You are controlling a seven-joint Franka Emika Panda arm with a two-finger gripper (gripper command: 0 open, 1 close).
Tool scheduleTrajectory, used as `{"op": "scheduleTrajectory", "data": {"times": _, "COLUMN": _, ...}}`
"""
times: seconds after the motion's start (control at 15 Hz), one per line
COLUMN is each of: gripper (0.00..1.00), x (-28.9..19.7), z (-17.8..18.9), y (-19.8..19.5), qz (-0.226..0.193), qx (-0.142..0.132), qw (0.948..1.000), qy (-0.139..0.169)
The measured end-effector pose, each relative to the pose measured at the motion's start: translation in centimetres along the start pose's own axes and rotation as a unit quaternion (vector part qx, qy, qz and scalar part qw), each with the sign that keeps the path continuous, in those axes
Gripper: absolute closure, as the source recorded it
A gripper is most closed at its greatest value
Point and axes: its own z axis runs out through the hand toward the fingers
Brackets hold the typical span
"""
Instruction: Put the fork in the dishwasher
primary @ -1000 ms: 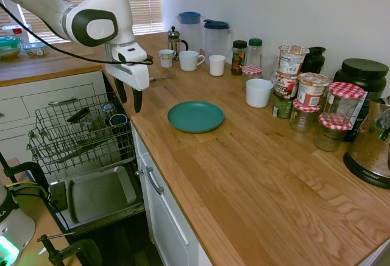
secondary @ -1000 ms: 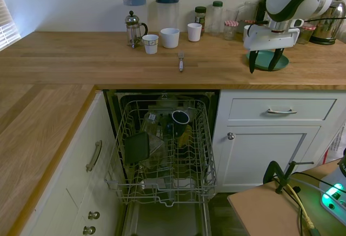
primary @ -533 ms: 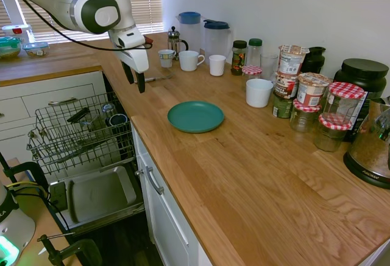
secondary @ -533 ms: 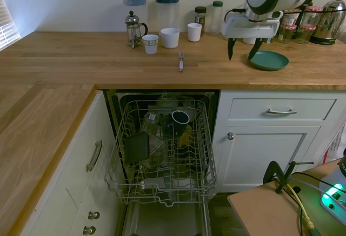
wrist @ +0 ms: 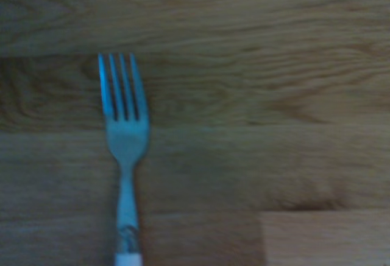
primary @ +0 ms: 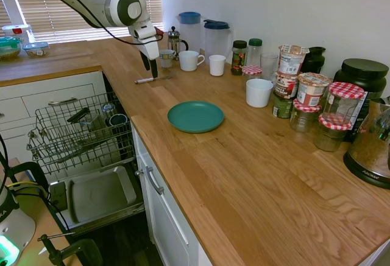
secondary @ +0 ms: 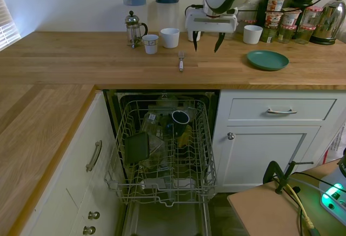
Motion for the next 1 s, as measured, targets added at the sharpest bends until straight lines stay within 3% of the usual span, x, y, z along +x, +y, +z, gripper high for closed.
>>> {"op": "scheduleTrajectory", "data": {"times": 0.4, "gripper": 0.0, "x": -2.0, "z": 4.7, "y": -6.5, "qz": 0.021, "qx": 0.01, "qw": 0.9997, "qy": -0.005}}
{"op": "scheduleTrajectory", "data": {"times": 1.0, "gripper": 0.0, "x": -3.3, "z": 7.1, "y": -7.3, "qz": 0.039, "qx": -0.032, "qw": 0.9985, "qy": -0.02}}
